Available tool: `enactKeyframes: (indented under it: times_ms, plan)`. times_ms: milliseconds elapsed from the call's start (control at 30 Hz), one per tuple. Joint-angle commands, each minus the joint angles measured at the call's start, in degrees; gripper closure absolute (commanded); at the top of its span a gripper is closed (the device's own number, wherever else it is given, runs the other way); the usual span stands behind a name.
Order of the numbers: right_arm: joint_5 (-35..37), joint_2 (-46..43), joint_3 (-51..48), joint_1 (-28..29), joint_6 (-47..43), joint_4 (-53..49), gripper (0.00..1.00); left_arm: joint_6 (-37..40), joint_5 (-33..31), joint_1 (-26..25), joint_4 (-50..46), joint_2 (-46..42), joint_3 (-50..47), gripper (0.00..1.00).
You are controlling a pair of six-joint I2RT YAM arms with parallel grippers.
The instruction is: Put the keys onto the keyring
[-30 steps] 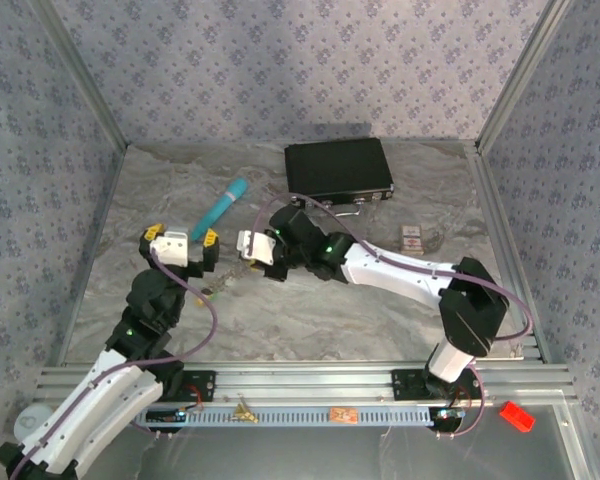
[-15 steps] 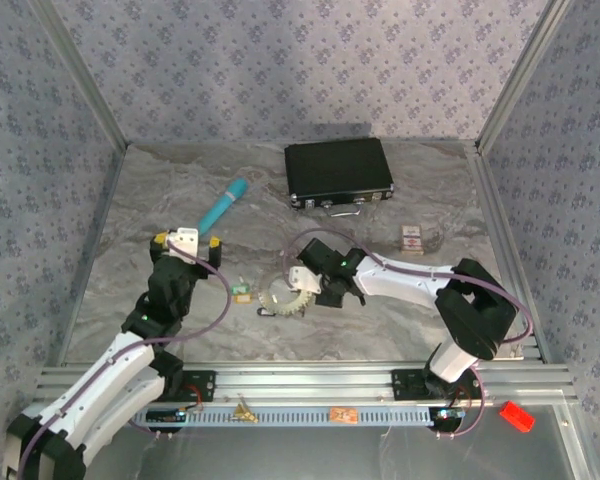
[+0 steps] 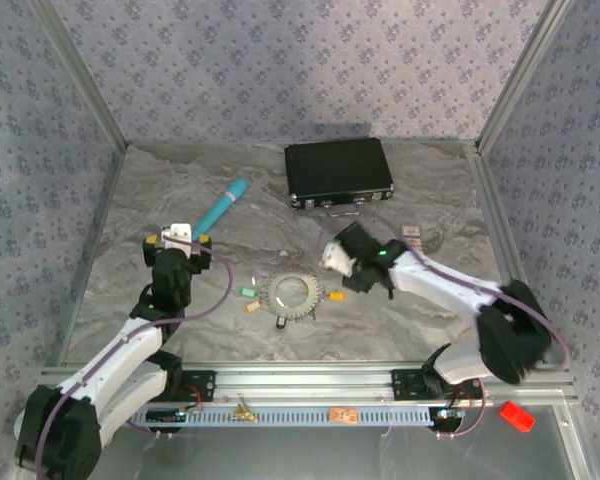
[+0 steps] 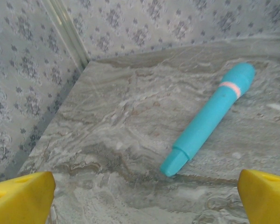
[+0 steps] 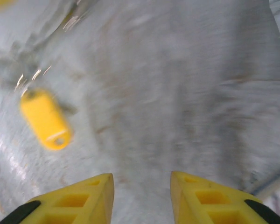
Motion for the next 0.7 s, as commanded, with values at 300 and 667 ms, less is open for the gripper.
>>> enactKeyframes:
  times_ms: [300, 667]
  plan:
    - [-0.37, -8.02, -24.25, -30.94, 24.97, 53.72, 0.51, -3.51, 8.22, 9.78, 20.79, 17.31, -1.61, 0.01]
    - [-12.41, 5.64, -31.66, -38.18, 23.14, 77.09, 0.54, -0.66, 19.07, 14.38, 37.03, 32.94, -0.52, 0.0]
